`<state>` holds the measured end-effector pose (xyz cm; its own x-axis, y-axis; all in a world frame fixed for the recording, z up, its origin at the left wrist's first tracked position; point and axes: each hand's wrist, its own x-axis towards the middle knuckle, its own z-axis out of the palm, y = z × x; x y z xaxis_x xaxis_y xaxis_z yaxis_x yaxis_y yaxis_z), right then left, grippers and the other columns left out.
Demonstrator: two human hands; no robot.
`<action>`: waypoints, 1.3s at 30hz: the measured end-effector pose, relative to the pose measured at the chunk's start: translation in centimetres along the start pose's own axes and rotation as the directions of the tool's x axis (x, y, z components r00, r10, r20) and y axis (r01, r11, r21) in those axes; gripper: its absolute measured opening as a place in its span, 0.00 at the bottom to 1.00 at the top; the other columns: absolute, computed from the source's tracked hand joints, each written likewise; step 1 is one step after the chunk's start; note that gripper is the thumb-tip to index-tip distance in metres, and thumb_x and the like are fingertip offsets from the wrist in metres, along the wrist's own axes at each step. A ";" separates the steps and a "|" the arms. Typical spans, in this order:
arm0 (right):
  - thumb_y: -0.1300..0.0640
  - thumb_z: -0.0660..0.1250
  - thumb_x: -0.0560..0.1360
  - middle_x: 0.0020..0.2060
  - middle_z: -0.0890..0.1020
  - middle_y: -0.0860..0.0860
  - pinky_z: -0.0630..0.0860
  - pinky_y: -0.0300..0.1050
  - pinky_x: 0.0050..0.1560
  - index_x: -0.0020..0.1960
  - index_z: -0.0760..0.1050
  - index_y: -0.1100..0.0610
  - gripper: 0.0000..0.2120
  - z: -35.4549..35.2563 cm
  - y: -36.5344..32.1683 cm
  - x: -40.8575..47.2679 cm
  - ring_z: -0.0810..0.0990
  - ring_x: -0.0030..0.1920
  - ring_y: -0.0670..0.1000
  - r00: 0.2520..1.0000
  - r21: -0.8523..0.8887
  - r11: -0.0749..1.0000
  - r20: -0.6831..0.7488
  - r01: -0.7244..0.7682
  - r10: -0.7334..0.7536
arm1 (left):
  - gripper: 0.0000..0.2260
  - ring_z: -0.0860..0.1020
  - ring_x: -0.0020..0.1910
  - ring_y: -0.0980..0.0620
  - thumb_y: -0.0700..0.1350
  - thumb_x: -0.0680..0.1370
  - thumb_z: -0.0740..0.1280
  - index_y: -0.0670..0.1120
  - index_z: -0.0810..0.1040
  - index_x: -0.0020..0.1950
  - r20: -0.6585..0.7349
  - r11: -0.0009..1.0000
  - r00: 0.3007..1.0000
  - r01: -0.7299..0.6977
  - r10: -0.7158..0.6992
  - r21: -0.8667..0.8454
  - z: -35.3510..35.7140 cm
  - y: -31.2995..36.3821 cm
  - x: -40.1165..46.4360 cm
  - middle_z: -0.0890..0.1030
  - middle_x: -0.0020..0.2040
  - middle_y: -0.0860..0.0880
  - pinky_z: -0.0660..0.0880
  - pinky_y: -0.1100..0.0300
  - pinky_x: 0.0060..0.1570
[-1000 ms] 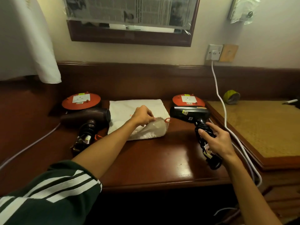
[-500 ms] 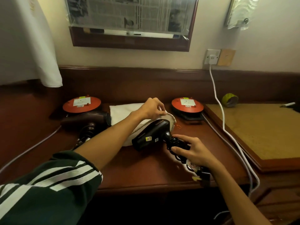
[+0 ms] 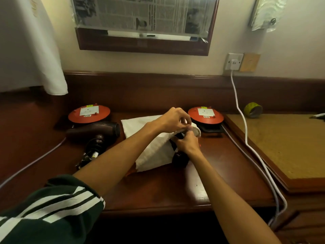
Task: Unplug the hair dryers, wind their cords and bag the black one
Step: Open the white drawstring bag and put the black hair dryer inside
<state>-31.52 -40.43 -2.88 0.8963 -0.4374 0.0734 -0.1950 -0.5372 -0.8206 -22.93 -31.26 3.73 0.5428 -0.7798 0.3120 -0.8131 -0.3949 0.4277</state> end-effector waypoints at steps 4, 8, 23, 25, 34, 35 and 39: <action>0.61 0.66 0.77 0.46 0.80 0.57 0.74 0.45 0.38 0.60 0.75 0.61 0.12 2.1 -0.8 1.3 0.81 0.47 0.57 1.000 0.051 0.999 0.022 -0.006 0.005 | 0.07 0.81 0.42 0.55 0.49 0.76 0.76 0.47 0.87 0.49 0.048 1.000 0.999 0.008 -0.007 -0.019 -0.3 -0.5 0.3 0.83 0.45 0.50 0.78 0.63 0.35; 0.48 0.69 0.79 0.41 0.81 0.54 0.77 0.43 0.32 0.61 0.76 0.58 0.17 2.1 0.2 2.9 0.81 0.38 0.52 0.993 0.026 0.999 0.111 -0.035 0.032 | 0.06 0.81 0.43 0.55 0.49 0.77 0.76 0.48 0.87 0.50 0.064 0.999 0.997 0.034 -0.034 -0.005 -1.2 -1.9 -0.1 0.83 0.45 0.52 0.78 0.62 0.39; 0.45 0.67 0.77 0.59 0.80 0.56 0.78 0.51 0.55 0.66 0.72 0.55 0.22 0.8 3.2 4.6 0.79 0.58 0.59 0.987 -0.464 0.872 0.116 0.157 -0.115 | 0.07 0.80 0.44 0.55 0.49 0.78 0.75 0.47 0.87 0.51 0.070 1.000 0.998 -0.007 0.007 0.004 -3.1 -1.0 2.0 0.81 0.43 0.53 0.77 0.63 0.41; 0.44 0.68 0.77 0.57 0.82 0.54 0.75 0.46 0.51 0.64 0.75 0.54 0.20 1.3 3.3 4.9 0.80 0.57 0.58 0.989 -0.400 0.905 0.037 0.144 -0.141 | 0.07 0.79 0.43 0.56 0.49 0.78 0.75 0.47 0.88 0.50 0.095 0.999 0.995 -0.020 0.017 0.030 -3.0 -0.5 2.2 0.81 0.43 0.53 0.75 0.65 0.39; 0.59 0.69 0.79 0.48 0.82 0.55 0.76 0.44 0.39 0.68 0.69 0.56 0.20 -3.4 1.6 3.6 0.79 0.44 0.53 0.860 0.080 0.979 0.494 -0.189 0.125 | 0.06 0.80 0.46 0.54 0.46 0.78 0.74 0.46 0.86 0.52 0.098 0.997 0.995 0.010 -0.017 0.071 -2.2 -1.4 1.6 0.81 0.47 0.52 0.79 0.57 0.46; 0.64 0.68 0.78 0.54 0.81 0.55 0.78 0.44 0.44 0.72 0.67 0.56 0.24 -3.9 2.0 3.5 0.80 0.49 0.53 0.826 0.084 0.976 0.551 -0.199 0.121 | 0.06 0.81 0.47 0.53 0.46 0.78 0.74 0.46 0.86 0.53 0.106 0.998 0.994 0.011 -0.018 0.066 -2.2 -1.3 1.5 0.82 0.47 0.51 0.80 0.57 0.46; 0.65 0.73 0.73 0.55 0.82 0.55 0.81 0.55 0.56 0.65 0.77 0.57 0.21 -3.7 3.4 3.8 0.82 0.56 0.57 0.853 -0.118 0.992 0.521 0.050 0.019 | 0.06 0.81 0.47 0.50 0.46 0.78 0.74 0.46 0.86 0.53 0.136 0.998 0.991 0.004 -0.013 0.068 -2.0 -0.9 1.6 0.83 0.48 0.48 0.79 0.57 0.45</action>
<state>-30.23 -46.57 -3.27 0.9686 -0.0074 -0.2485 -0.1956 -0.6395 -0.7435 -20.94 -31.17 5.51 0.5199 -0.8333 0.1878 -0.8232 -0.4300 0.3707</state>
